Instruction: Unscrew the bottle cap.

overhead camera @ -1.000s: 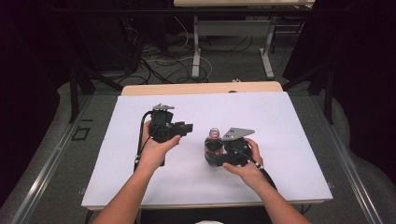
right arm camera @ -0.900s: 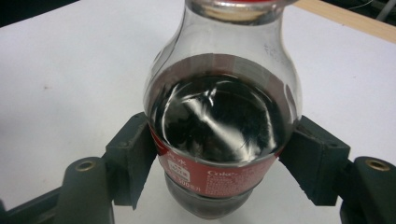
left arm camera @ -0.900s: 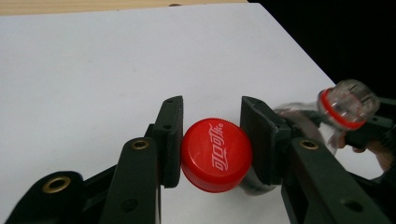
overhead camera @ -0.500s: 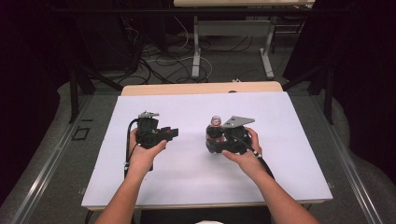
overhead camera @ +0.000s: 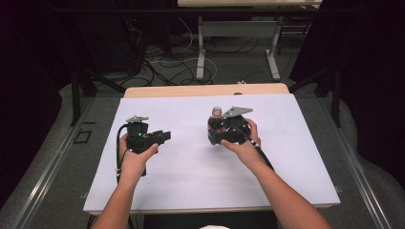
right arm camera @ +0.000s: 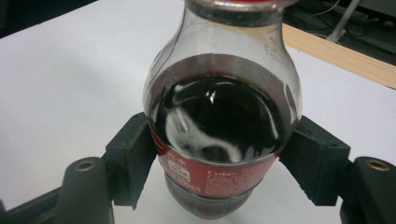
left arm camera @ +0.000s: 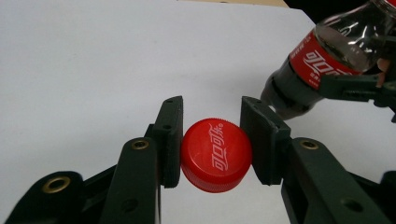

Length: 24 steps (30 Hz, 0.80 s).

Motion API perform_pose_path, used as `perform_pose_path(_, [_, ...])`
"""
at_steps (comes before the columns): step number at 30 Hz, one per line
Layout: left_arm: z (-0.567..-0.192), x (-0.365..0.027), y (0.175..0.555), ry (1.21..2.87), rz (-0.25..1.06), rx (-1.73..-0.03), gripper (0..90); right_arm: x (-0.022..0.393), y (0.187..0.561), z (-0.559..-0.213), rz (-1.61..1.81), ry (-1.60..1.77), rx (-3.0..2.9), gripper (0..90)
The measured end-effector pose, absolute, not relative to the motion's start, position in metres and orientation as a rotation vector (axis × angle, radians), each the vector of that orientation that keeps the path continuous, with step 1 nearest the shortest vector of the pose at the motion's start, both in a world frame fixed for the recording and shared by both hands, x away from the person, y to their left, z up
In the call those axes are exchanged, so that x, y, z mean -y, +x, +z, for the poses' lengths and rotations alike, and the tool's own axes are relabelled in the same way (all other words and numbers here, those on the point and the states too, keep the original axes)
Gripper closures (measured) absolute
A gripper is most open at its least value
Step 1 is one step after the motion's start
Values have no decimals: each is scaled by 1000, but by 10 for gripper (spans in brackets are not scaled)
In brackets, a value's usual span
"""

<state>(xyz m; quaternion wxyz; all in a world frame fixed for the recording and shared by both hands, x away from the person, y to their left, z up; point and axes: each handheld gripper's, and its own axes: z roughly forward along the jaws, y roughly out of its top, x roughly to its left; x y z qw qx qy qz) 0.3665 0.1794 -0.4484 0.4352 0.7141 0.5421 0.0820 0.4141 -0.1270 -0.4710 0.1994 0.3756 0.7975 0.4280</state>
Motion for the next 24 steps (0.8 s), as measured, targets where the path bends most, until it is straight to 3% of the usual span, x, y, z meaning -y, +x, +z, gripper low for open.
perform_pose_path(24, [-451,-189,367,1754,199,-1366,612,104,463,-499,1149,1166,-2176,294])
